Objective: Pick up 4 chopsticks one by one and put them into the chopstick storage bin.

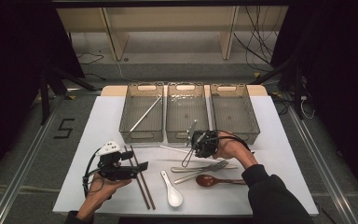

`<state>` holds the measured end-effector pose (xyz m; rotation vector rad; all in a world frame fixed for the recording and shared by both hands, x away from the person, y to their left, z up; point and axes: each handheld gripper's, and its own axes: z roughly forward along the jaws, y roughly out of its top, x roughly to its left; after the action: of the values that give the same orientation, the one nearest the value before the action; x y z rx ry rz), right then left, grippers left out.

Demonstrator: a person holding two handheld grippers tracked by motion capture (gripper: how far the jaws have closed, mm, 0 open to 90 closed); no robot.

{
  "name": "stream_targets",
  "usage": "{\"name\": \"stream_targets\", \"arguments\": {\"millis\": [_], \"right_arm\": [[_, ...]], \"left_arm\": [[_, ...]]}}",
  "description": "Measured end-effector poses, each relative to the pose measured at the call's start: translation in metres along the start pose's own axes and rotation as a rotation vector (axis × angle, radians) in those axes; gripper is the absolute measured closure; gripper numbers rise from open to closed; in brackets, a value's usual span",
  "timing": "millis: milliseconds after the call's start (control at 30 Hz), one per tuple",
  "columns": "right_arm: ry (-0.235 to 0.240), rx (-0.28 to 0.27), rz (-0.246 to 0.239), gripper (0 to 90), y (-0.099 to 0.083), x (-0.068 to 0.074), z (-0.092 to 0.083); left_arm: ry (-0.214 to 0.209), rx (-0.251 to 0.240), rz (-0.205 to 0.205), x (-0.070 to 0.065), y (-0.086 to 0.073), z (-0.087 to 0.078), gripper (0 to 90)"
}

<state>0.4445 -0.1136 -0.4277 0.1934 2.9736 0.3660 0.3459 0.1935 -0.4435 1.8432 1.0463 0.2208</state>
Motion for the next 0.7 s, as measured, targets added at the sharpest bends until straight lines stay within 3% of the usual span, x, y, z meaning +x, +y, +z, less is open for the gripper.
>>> {"name": "stream_targets", "arguments": {"millis": [300, 333, 467, 600, 700], "right_arm": [[-0.042, -0.082, 0.059, 85.6, -0.001, -0.004, -0.014], [-0.047, -0.098, 0.089, 85.6, 0.0, -0.004, -0.016], [-0.047, -0.161, 0.129, 85.6, -0.001, -0.006, -0.027], [-0.055, -0.229, 0.219, 85.6, -0.001, -0.005, -0.037], [-0.046, -0.306, 0.259, 85.6, -0.001, -0.003, -0.043]], "left_arm": [[0.0, -0.002, -0.001, 0.0, 0.0, 0.0, 18.2], [0.0, -0.001, -0.001, 0.0, 0.0, 0.0, 18.1], [-0.001, 0.0, 0.0, 0.0, 0.0, 0.0, 18.1], [0.001, -0.005, 0.0, 0.0, 0.0, 0.0, 18.1], [0.0, -0.009, -0.003, 0.0, 0.001, 0.0, 18.1]]}}
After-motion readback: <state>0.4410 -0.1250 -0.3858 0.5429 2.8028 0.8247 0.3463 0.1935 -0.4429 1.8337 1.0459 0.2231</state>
